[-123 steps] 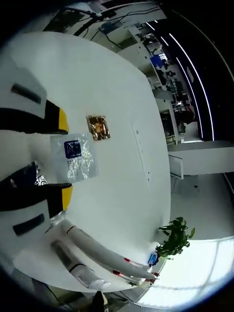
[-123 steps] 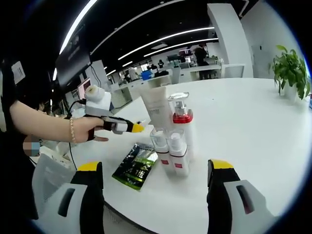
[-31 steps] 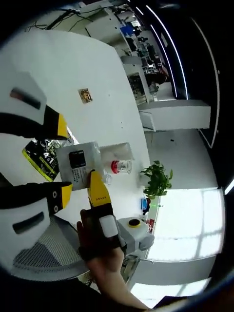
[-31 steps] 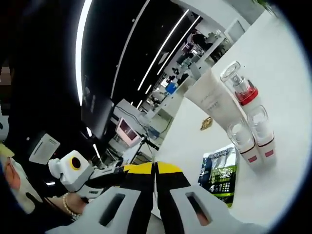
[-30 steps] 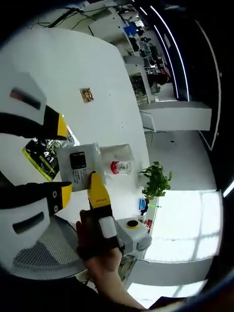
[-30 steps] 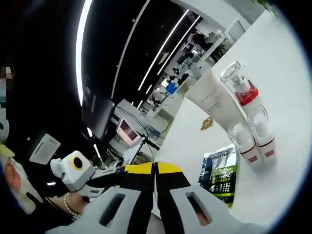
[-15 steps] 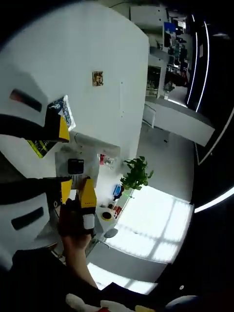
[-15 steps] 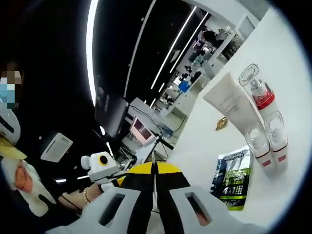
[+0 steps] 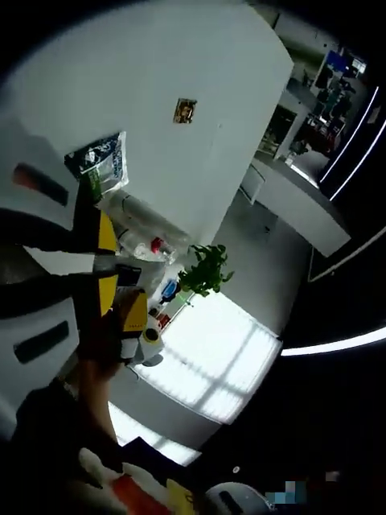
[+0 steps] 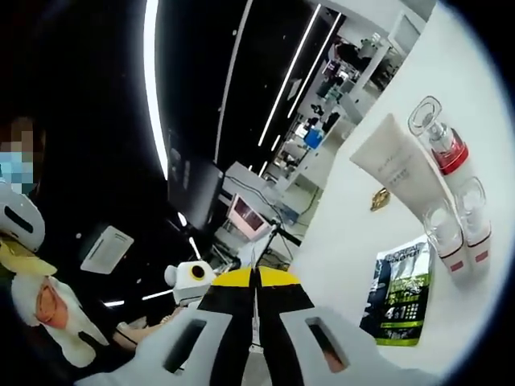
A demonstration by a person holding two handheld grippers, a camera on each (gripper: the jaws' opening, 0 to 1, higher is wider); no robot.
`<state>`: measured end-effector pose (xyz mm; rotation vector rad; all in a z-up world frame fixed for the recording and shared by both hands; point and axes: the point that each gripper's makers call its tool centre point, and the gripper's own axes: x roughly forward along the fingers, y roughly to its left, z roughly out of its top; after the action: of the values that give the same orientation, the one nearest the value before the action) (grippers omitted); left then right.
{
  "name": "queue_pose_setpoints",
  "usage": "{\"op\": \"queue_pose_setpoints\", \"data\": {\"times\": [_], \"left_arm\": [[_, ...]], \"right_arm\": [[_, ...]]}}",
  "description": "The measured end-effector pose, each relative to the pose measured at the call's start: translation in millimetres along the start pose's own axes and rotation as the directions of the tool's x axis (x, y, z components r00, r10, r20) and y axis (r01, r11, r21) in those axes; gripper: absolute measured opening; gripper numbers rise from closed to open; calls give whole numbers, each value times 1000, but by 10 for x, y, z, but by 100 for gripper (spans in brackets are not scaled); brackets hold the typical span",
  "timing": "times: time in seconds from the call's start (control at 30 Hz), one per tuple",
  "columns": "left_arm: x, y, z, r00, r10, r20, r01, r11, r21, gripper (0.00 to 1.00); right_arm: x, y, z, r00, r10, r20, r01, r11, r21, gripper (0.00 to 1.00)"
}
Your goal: Arrange the skincare products in the storage area until every visible bottle or jar stands upright without overlapping.
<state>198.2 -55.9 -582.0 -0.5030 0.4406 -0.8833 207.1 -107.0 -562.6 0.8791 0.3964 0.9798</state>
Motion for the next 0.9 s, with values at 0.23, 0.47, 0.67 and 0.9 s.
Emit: {"op": "queue_pose_setpoints", "data": {"times": [0.23,0.47,0.67,0.9], "left_arm": [[-34,2,-32,1000,20,-2,-20,998,-67,0],[-102,64,-41,998,54,21,-48,977,-206,0],[-156,72,-50,997,66,30,-58,973,-222,0],[-202,119,-90,997,78,28,-70,970,-232,0]], "right_arm": [[49,-49,-18,999,-28,-21,27,999,-20,1],[115,-110,-47,995,-83,-49,75,986,-149,5],[120,-166,-28,992,-109,-71,93,977,-191,7],[176,-193,-46,986,-135,-98,106,959,-263,3]]}}
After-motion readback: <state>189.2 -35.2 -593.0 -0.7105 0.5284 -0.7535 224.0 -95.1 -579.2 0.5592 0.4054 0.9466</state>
